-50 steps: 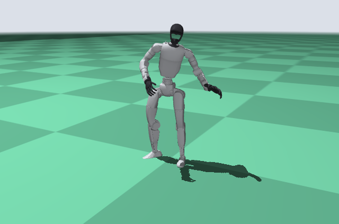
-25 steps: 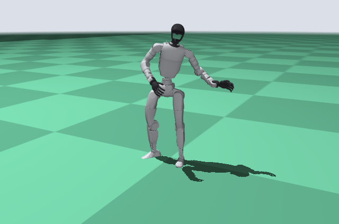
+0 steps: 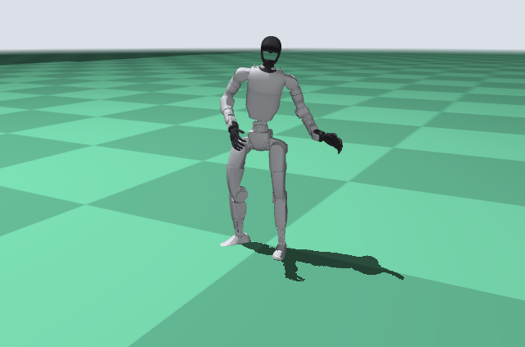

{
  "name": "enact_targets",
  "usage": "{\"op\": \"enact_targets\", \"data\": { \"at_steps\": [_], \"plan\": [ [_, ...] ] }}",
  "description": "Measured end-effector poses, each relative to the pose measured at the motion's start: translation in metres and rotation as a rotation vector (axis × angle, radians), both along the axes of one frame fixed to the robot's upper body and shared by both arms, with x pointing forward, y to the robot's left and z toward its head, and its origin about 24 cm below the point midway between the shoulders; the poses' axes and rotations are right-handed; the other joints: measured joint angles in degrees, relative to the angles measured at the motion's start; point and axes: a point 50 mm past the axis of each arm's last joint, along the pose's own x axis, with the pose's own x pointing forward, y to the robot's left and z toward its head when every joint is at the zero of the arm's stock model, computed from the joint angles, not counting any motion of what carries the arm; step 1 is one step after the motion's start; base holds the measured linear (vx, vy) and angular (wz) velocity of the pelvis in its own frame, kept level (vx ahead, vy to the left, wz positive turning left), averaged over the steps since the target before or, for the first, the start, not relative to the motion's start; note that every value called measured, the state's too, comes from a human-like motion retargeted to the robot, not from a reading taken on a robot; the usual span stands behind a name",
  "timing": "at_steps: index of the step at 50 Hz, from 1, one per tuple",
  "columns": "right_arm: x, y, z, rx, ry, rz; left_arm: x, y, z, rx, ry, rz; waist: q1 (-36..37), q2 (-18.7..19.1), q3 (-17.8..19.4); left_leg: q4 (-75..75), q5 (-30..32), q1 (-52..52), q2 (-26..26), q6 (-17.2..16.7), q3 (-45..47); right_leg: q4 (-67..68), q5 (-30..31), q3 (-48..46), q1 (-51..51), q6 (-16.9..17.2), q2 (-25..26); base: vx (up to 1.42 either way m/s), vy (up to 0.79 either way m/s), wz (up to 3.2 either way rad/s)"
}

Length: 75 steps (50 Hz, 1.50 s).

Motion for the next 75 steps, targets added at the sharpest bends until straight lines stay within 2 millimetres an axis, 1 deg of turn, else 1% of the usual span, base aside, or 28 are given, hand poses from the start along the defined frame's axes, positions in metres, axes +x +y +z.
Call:
{"op": "enact_targets", "data": {
  "at_steps": [8, 10, 13, 15, 18, 20, 25, 33, 40, 43, 46, 50, 53, 55, 57, 61, 64, 66, 69, 71, 73, 75],
  "plan": [
    [-0.001, -0.001, 0.0, 0.013, 0.007, -0.021, -0.018, -0.064, -0.056, -0.183, 0.161, -0.247, -2.42, 1.03, -1.13, 0.0, -0.62, 1.16, -0.08, 0.22, 2.34, -0.82, 0.42, 2.27, -0.07, 0.41, 0.16, 0.02, 0.01, -0.26],
    [-0.001, -0.001, 0.0, 0.01, 0.006, -0.018, -0.023, -0.08, -0.066, -0.21, 0.205, -0.316, -3.17, 1.31, -1.46, 0.0, -0.83, 1.6, -0.09, 0.22, 3.1, -1.06, 0.5, 2.98, -0.04, 0.52, 0.23, 0.03, 0.01, -0.34],
    [-0.001, -0.001, 0.001, 0.006, 0.003, -0.01, -0.026, -0.102, -0.077, -0.248, 0.246, -0.406, -4.28, 1.76, -1.93, 0.0, -1.16, 2.37, -0.07, 0.22, 4.41, -1.37, 0.59, 4.26, -0.02, 0.66, 0.37, 0.03, 0.0, -0.4],
    [-0.003, 0.006, 0.001, 0.049, -0.01, 0.007, -0.031, -0.114, -0.081, -0.245, 0.268, -0.49, -5.26, 0.89, -3.17, 4.2, -3.57, 0.44, 0.11, 0.11, 6.37, 2.22, -0.99, 4.96, -2.06, 0.54, -1.34, 0.03, -0.01, -0.49],
    [-0.003, 0.004, 0.001, 0.033, -0.008, 0.014, -0.031, -0.13, -0.084, -0.271, 0.267, -0.537, -6.26, 1.58, -3.64, 3.37, -3.45, 1.63, 0.19, 0.37, 7.66, 0.82, -0.44, 6.71, -1.83, 0.72, -0.55, 0.02, -0.01, -0.5],
    [0.001, -0.001, 0.003, -0.001, -0.007, 0.012, -0.027, -0.139, -0.083, -0.289, 0.255, -0.553, -6.58, 2.67, -3.04, 0.55, -2.25, 3.93, 0.14, 0.6, 8.21, -1.59, 0.59, 8.2, -0.71, 0.96, 0.77, 0.02, -0.02, -0.54],
    [0.003, -0.002, 0.004, -0.011, -0.015, 0.01, -0.023, -0.154, -0.081, -0.274, 0.256, -0.643, -7.91, 3.62, -3.21, 1.07, -3.17, 5.52, 0.45, 1.07, 11.14, -2.15, 0.74, 11.12, -0.63, 1.33, 1.4, 0.02, -0.03, -0.56],
    [0.005, 0.0, 0.007, 0.011, -0.027, 0.003, -0.013, -0.166, -0.076, -0.223, 0.258, -0.748, -10.44, 4.88, -3.63, 1.52, -4.17, 7.38, 0.81, 1.51, 15.49, -2.98, 0.91, 15.39, -1.08, 1.88, 2.37, 0.01, -0.03, -0.51],
    [0.005, 0.0, 0.007, 0.006, -0.033, -0.005, -0.004, -0.173, -0.071, -0.194, 0.231, -0.77, -12.86, 5.94, -3.8, 1.27, -4.41, 8.52, 0.95, 1.57, 18.39, -3.59, 1.15, 18.25, -1.62, 2.12, 3.15, 0.0, -0.02, -0.38],
    [0.003, -0.001, 0.006, 0.004, -0.027, -0.01, 0.002, -0.177, -0.065, -0.19, 0.193, -0.764, -13.81, 6.35, -3.86, 1.19, -4.49, 8.84, 0.98, 1.57, 19.29, -3.75, 1.23, 19.12, -1.83, 2.27, 3.38, 0.0, -0.02, -0.27],
    [0.001, -0.003, 0.004, -0.002, -0.018, -0.008, 0.013, -0.18, -0.055, -0.182, 0.132, -0.759, -14.71, 6.79, -3.97, 1.2, -4.57, 9.08, 1.03, 1.56, 19.97, -3.91, 1.32, 19.74, -1.91, 2.44, 3.57, 0.0, -0.01, -0.14],
    [-0.002, -0.006, 0.002, -0.023, -0.002, 0.009, 0.039, -0.185, -0.03, -0.133, 0.019, -0.766, -15.84, 7.49, -4.19, 1.28, -4.64, 9.36, 1.11, 1.49, 20.56, -4.07, 1.43, 20.25, -1.86, 2.61, 3.77, 0.0, 0.0, 0.0],
    [-0.005, -0.009, -0.001, -0.05, 0.012, 0.03, 0.066, -0.188, -0.001, -0.06, -0.083, -0.778, -16.68, 8.12, -4.38, 1.32, -4.62, 9.54, 1.21, 1.36, 20.85, -4.08, 1.47, 20.5, -1.82, 2.61, 3.9, 0.0, 0.0, 0.0],
    [-0.006, -0.011, -0.002, -0.068, 0.022, 0.044, 0.085, -0.19, 0.023, -0.004, -0.162, -0.785, -17.28, 8.56, -4.5, 1.35, -4.6, 9.64, 1.28, 1.26, 21.03, -4.04, 1.49, 20.67, -1.83, 2.58, 3.99, 0.0, 0.0, 0.0],
    [-0.008, -0.011, -0.004, -0.076, 0.031, 0.056, 0.104, -0.194, 0.05, 0.057, -0.247, -0.793, -18.0, 8.86, -4.66, 2.11, -4.94, 9.39, 1.49, 1.16, 21.34, -3.6, 1.3, 20.8, -2.09, 2.53, 3.91, 0.0, 0.0, 0.0],
    [-0.012, -0.008, -0.007, -0.057, 0.041, 0.084, 0.136, -0.204, 0.11, 0.206, -0.407, -0.812, -20.26, 8.68, -5.74, 7.89, -7.7, 6.55, 2.71, 1.21, 22.29, -0.84, -0.08, 20.79, -3.98, 2.58, 2.93, 0.0, 0.0, 0.0],
    [-0.006, -0.015, -0.006, -0.108, 0.055, 0.086, 0.16, -0.212, 0.166, 0.258, -0.54, -0.757, -21.13, 10.22, -4.65, 3.08, -5.23, 8.64, 1.89, 0.95, 22.28, -3.26, 1.37, 21.69, -3.19, 2.56, 4.17, -0.04, -0.02, -0.21],
    [-0.004, -0.018, -0.006, -0.129, 0.061, 0.089, 0.171, -0.219, 0.203, 0.305, -0.605, -0.727, -22.1, 10.91, -4.07, 1.78, -4.52, 9.39, 1.76, 0.73, 22.52, -4.12, 1.85, 22.01, -2.79, 2.69, 4.64, -0.02, -0.01, -0.09],
    [-0.002, -0.02, -0.005, -0.143, 0.063, 0.089, 0.181, -0.234, 0.256, 0.421, -0.675, -0.713, -23.92, 11.64, -3.74, 1.67, -4.29, 9.27, 1.98, 0.46, 23.08, -4.64, 2.15, 22.35, -3.03, 2.78, 5.09, -0.01, -0.02, -0.05],
    [0.0, -0.022, -0.004, -0.143, 0.06, 0.088, 0.182, -0.248, 0.287, 0.541, -0.71, -0.747, -25.19, 12.15, -3.64, 1.69, -4.13, 8.97, 2.21, 0.3, 23.48, -5.05, 2.39, 22.58, -3.37, 2.78, 5.48, -0.02, -0.06, -0.18],
    [0.002, -0.023, -0.002, -0.135, 0.058, 0.09, 0.177, -0.266, 0.313, 0.697, -0.734, -0.834, -26.46, 12.67, -3.58, 1.75, -3.98, 8.61, 2.46, 0.19, 23.93, -5.49, 2.66, 22.86, -3.76, 2.78, 5.9, -0.01, -0.07, -0.2],
    [0.003, -0.023, -0.001, -0.121, 0.059, 0.1, 0.168, -0.288, 0.329, 0.875, -0.743, -0.975, -27.77, 13.16, -3.58, 1.87, -3.88, 8.25, 2.74, 0.15, 24.45, -5.93, 2.93, 23.22, -4.19, 2.78, 6.34, 0.0, -0.07, -0.25]
  ]
}}
